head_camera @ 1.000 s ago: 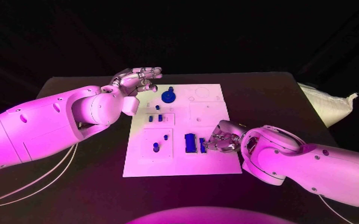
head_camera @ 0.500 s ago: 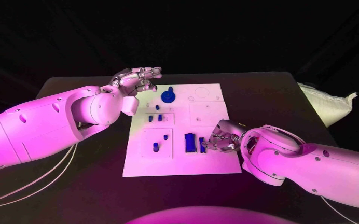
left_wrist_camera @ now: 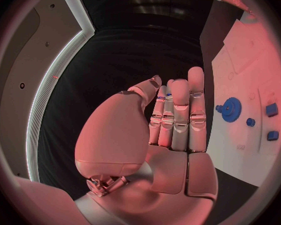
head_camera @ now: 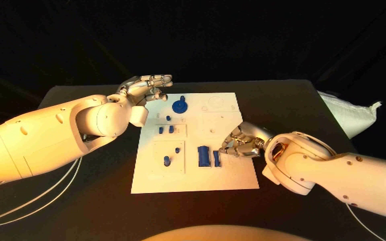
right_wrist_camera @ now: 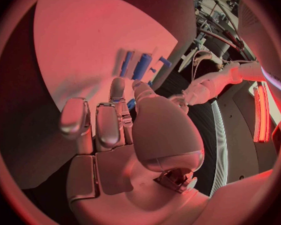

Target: Assemble the parts on the task board

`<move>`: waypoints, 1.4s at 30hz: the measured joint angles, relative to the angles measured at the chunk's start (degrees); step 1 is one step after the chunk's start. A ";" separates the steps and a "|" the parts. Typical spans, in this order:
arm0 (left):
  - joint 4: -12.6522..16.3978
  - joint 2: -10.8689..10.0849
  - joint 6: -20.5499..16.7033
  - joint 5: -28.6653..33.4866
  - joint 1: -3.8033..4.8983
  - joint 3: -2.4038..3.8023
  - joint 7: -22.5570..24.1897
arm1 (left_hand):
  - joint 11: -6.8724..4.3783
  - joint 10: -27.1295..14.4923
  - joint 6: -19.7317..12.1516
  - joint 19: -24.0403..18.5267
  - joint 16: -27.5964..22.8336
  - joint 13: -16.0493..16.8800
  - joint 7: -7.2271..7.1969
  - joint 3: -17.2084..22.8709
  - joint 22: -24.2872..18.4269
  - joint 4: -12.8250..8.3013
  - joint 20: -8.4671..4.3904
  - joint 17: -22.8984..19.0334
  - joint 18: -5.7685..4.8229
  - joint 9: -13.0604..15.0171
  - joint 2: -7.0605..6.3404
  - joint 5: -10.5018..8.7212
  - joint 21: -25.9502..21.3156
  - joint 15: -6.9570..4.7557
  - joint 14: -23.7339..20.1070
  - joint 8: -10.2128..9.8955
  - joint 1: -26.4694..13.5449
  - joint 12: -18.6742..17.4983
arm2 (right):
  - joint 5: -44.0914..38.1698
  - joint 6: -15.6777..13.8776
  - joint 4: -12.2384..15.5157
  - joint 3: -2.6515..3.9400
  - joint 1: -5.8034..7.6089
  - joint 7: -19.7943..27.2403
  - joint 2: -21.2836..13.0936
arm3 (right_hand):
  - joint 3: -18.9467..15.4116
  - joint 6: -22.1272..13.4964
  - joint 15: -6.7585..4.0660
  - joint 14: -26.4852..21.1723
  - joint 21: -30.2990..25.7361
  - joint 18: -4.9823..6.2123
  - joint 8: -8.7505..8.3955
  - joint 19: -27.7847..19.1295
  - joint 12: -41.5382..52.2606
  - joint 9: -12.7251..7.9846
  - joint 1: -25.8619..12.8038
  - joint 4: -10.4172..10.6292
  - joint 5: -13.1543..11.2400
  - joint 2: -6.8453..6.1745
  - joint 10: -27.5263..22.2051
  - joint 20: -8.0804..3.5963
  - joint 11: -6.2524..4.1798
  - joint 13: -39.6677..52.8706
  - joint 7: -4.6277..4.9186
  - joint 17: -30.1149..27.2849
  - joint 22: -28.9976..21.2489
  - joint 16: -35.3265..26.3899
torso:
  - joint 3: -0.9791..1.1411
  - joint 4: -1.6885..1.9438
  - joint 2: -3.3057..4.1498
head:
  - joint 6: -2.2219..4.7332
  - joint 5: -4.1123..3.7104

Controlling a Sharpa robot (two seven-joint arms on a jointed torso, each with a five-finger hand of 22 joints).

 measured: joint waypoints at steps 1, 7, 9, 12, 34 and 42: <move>-0.17 0.07 0.00 0.00 0.00 -0.02 0.03 | -0.03 -0.14 -0.14 0.00 -0.57 0.00 -0.13 -0.17 -0.11 0.17 0.00 -0.78 0.00 0.00 0.00 0.00 -0.27 -0.01 -0.61 0.00 0.00 0.00 | 2.16 -0.54 -0.88 0.04 0.61 2.29 0.00 | 0.41 -0.65 0.30 0.02 -1.07 0.03 0.00 -0.93 -1.00 -0.21 1.67 -1.02 -1.67 0.05 -0.68 0.14 0.16 -0.81 0.32 -1.50 -1.61 -1.38 | 0.01 -0.02 -0.07 | 0.10 -0.02; -1.54 0.86 0.14 0.00 -0.31 -0.42 0.58 | 0.94 -1.93 -1.18 -7.29 -7.11 -0.16 0.39 -1.92 -2.78 0.46 1.16 -5.25 0.01 -0.05 -0.40 0.00 -5.71 1.29 -9.68 0.00 -0.40 0.00 | 19.91 -1.83 -8.79 0.18 4.47 18.10 1.19 | 3.29 -4.04 2.56 -9.83 -19.81 4.20 0.00 -15.26 -11.49 -1.51 7.32 -4.47 -7.49 0.48 -6.93 1.96 2.40 -10.69 2.38 -27.62 -25.78 -28.72 | -0.25 -0.21 -0.93 | 1.17 -0.27; -2.21 1.24 0.24 0.01 -0.65 -0.47 0.93 | 1.36 -2.77 -1.65 -11.31 -11.89 -0.61 0.86 -2.56 -4.72 0.62 1.93 -8.04 0.00 -0.08 -0.40 0.00 -8.92 2.21 -12.84 0.00 -0.40 0.00 | 25.79 -1.54 -12.12 0.18 5.42 22.47 2.30 | 4.62 -4.84 4.02 -13.54 -26.29 4.41 0.00 -18.38 -15.90 -2.01 8.08 -4.71 -8.39 -0.04 -8.86 3.19 3.79 -15.79 3.14 -32.22 -30.22 -36.71 | -0.39 -0.29 -1.38 | 1.72 -0.40; -3.64 2.06 0.35 0.16 -1.25 -0.59 1.73 | 2.17 -3.58 -2.57 -16.55 -20.85 -1.50 0.74 -3.11 -8.23 0.90 3.55 -12.80 0.00 -0.08 -0.40 0.00 -13.80 3.77 -16.24 -0.29 -0.40 -0.94 | 34.87 -0.44 -17.89 0.36 6.42 28.72 4.52 | 6.89 -5.14 5.98 -17.53 -35.88 4.41 0.00 -22.10 -21.12 -3.07 9.19 -5.36 -9.14 -0.25 -10.67 5.17 5.18 -23.34 4.24 -37.01 -36.31 -46.30 | -0.59 -0.36 -2.10 | 2.57 -0.52; -8.65 5.09 -1.68 2.16 -2.90 -0.56 7.31 | 1.49 -21.27 -18.94 -35.32 -46.60 -4.95 -1.87 -10.15 -30.68 -1.10 4.49 -25.58 -0.92 -2.73 3.42 -2.63 -28.86 5.14 -30.05 -3.95 -19.15 -8.37 | 58.57 4.81 -32.21 1.10 6.76 42.52 11.79 | 8.66 -19.83 5.49 -33.80 -62.28 3.05 -2.63 -29.57 -26.11 -11.49 -13.67 -11.08 -11.85 1.82 -26.05 5.65 5.27 -47.78 2.70 -58.87 -55.06 -71.33 | -0.63 -0.31 -4.53 | 6.65 0.13; -3.41 4.35 -7.83 0.15 -5.25 -0.08 8.87 | -2.03 -34.84 -31.40 -45.52 -49.68 -5.81 -4.29 -14.21 -37.48 -1.79 1.49 -28.73 -2.72 -3.61 7.03 -3.32 -29.83 1.28 -42.08 -4.61 -36.09 -9.17 | 60.96 -1.49 -24.94 1.74 4.93 44.09 11.15 | 5.53 -32.10 4.14 -48.15 -66.20 1.28 -3.43 -42.20 -26.75 -13.92 -30.68 -11.34 -14.17 2.48 -39.68 3.25 1.67 -48.78 0.31 -61.14 -58.23 -72.09 | 0.41 1.20 -6.32 | 9.68 0.47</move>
